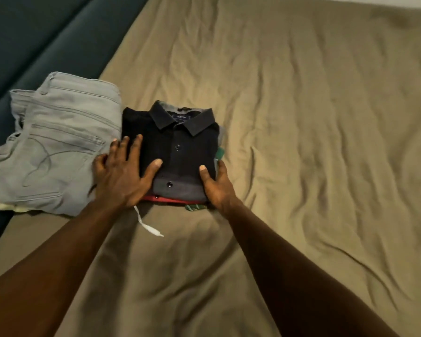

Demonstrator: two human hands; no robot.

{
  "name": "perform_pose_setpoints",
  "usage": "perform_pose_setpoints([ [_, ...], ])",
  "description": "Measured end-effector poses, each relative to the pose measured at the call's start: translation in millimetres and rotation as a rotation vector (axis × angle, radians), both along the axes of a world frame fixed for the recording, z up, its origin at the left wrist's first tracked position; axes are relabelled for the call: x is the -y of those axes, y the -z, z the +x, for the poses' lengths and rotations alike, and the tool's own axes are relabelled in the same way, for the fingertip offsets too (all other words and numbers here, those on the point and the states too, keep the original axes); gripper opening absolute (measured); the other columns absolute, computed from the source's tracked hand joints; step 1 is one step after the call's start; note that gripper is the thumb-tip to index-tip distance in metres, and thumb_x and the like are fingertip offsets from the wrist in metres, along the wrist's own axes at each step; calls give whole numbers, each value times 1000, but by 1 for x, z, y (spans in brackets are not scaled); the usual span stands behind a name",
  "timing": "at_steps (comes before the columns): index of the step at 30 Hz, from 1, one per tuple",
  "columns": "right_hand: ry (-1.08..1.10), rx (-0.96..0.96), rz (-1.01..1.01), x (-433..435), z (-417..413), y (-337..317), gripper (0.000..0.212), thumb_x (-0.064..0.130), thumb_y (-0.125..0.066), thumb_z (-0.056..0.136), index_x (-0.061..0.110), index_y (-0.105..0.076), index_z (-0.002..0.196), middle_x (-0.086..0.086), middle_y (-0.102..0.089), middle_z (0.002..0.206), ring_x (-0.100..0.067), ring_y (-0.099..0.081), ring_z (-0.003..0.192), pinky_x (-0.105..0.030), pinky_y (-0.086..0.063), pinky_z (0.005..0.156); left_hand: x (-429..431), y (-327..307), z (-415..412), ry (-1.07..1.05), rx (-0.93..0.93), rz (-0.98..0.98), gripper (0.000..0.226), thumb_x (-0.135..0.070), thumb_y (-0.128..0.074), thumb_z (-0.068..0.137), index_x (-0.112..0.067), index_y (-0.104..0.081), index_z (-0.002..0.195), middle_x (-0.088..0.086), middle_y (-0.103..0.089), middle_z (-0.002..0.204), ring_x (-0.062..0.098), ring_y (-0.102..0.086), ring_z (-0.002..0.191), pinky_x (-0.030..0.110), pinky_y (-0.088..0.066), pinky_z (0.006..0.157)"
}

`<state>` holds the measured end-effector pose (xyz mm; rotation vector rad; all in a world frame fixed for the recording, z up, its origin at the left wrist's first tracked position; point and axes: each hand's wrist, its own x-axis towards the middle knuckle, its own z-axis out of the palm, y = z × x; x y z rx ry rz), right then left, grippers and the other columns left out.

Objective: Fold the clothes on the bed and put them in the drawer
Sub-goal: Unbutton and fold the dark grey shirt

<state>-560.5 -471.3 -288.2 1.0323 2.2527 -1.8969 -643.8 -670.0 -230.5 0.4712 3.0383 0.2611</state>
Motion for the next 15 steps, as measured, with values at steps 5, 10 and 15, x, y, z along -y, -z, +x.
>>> perform_pose_setpoints([
  [5, -47, -13, 179, -35, 106, -32, 84, 61, -53, 94, 28, -13, 161, -11, -55, 136, -21, -58, 119, -40, -46, 108, -50, -11, 109, 210, -130, 453, 75, -58, -37, 98, -20, -25, 162, 4, -21, 170, 20, -12, 159, 56, -20, 120],
  [10, 20, 9, 338, -113, 271, -47, 60, 37, -60, 100, 30, -35, 154, 3, -52, 131, -3, -54, 107, -14, -44, 89, -157, 3, 240, 466, 154, 525, 71, -59, -39, 97, -21, -35, 158, 3, -27, 168, 17, -16, 158, 55, -29, 118],
  [15, 325, 153, 381, -211, 454, -64, 45, 29, -63, 99, 29, -52, 142, 7, -53, 128, 2, -56, 103, -8, -46, 82, -295, 8, 387, 783, 319, 481, 69, -58, -41, 97, -21, -39, 155, 4, -31, 165, 24, -26, 155, 55, -39, 111],
])
